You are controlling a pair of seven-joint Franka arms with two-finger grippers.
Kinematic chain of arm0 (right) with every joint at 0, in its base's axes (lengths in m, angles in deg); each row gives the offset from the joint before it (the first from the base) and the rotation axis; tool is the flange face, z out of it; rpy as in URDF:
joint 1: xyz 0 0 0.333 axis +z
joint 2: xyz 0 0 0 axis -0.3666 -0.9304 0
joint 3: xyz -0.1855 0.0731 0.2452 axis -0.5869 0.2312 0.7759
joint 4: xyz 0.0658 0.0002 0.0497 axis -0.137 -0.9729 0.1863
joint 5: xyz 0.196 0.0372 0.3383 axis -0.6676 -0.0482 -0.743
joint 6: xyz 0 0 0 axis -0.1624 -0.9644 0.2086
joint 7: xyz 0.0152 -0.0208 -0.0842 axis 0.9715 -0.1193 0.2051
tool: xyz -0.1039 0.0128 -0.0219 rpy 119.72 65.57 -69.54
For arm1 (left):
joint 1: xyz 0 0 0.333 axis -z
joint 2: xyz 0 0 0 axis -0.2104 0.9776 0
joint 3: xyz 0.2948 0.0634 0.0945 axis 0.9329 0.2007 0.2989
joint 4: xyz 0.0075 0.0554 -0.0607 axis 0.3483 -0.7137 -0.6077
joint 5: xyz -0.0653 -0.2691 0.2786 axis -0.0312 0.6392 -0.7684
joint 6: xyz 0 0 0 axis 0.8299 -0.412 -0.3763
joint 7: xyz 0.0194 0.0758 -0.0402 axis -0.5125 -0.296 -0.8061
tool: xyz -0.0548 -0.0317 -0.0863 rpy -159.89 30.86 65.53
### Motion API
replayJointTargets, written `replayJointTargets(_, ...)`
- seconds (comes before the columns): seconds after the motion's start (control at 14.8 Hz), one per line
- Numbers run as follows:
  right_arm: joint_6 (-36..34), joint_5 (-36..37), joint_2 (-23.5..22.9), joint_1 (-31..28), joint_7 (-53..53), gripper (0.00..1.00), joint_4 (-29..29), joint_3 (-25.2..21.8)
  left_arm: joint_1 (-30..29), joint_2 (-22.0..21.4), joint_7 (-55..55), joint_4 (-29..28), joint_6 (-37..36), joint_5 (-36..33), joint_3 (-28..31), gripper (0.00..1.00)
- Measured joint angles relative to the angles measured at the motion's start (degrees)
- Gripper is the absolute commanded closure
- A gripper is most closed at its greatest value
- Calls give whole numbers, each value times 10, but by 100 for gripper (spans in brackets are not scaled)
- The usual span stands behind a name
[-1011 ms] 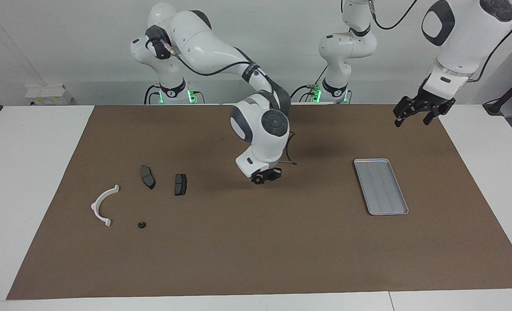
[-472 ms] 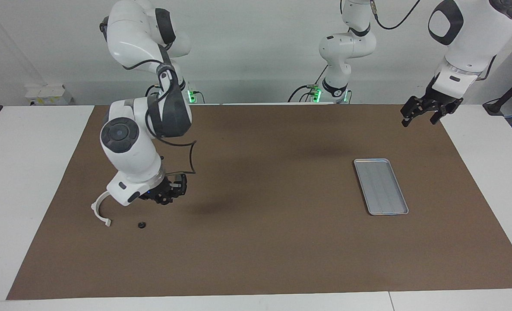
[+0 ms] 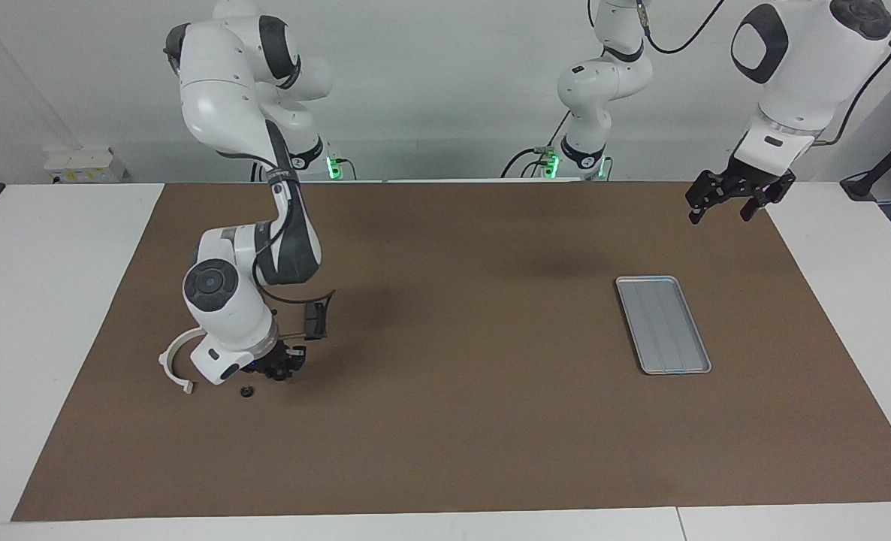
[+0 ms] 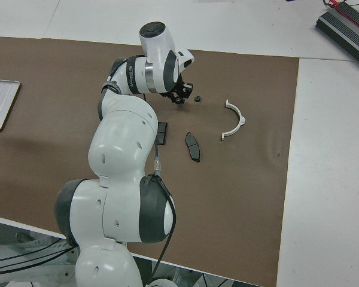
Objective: Place bearing gear from tray to pile
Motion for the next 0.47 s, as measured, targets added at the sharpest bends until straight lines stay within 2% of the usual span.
replayJointTargets(0.27, 36, 1, 2, 0, 0, 100, -27, 0, 101, 0, 1, 0, 4, 0, 106, 0)
replayJointTargets(0.34, 37, 1, 2, 0, 0, 89, -28, 1, 110, 0, 3, 0, 6, 0, 117, 0)
replayJointTargets(0.4, 38, 1, 2, 0, 0, 1, -28, 1, 115, 0, 4, 0, 8, 0, 122, 0)
replayJointTargets(0.47, 38, 1, 2, 0, 0, 0, -28, 1, 118, 0, 4, 0, 9, 0, 123, 0)
